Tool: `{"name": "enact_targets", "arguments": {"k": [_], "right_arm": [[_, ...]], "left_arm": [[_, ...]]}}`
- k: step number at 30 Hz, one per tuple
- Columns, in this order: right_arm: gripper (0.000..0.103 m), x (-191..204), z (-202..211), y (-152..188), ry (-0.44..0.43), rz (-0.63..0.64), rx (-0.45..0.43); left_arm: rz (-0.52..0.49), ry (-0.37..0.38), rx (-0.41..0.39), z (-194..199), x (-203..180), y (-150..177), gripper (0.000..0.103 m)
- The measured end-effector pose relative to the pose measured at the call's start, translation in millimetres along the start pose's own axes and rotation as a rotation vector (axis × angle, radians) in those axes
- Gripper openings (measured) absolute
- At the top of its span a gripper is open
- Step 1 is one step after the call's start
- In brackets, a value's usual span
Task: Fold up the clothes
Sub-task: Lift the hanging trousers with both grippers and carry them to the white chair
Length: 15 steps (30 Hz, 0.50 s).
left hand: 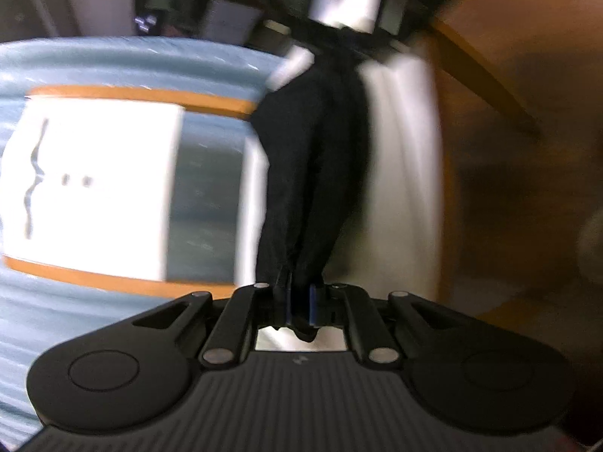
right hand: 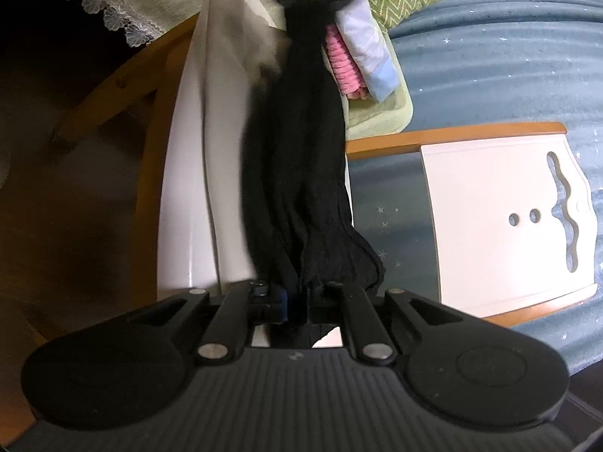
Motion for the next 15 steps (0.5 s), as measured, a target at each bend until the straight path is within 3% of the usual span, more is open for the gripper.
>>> {"name": "enact_targets", "arguments": {"k": [6,13,15], "right_arm": [[0.008,0.5,-15.7,-7.6,-0.006,-0.02,0.019],[0.008,-2.9,-20.5,-10.0,0.007,-0.113,0.067],[0.008,-3.0,-20.4,-9.8,0.007,-0.12,0.07]], "left_arm": [[0.013,-0.005,-0.001,-4.6,-0.6,-5.1,0.007],[-0.078,-0.181,-0.034,37.6,64.0,-32.6,0.007],[-0.072,-0.146,-0.028,45.4,45.5,-32.7,0.007]]}}
Point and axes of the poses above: each gripper's, at about its wrist camera, not at the fingertips, and z roughly against the way its jaws point, x to its left, y to its underside, the point moved 6 cm from there along -z, roughly the way its jaws point, and after that the axes turned 15 degrees about y, right-handed, at the moved point
